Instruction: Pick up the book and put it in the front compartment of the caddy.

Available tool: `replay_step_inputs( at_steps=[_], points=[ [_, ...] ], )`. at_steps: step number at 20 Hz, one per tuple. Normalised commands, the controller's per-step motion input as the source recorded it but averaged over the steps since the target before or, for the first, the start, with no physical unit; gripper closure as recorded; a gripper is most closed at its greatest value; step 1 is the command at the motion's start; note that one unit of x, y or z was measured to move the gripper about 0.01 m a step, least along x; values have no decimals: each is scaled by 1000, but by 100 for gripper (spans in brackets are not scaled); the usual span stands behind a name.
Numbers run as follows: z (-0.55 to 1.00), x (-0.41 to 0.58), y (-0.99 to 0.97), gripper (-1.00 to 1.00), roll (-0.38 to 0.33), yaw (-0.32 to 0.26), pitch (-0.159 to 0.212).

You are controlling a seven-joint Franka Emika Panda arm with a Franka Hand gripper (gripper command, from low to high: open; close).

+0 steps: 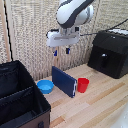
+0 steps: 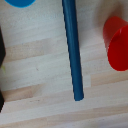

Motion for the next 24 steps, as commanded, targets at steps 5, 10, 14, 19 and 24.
replay_step_inputs(
  at_steps=[5,10,14,19,24],
  points=[
    [-339,7,19,-100,-33,124,19],
    [-414,50,-42,-100,-43,157,42],
    [-402,26,-120,-100,-39,167,35],
    [-442,0,-74,-100,-46,146,2],
    [-398,-38,-10,-100,-86,125,-24]
  ],
)
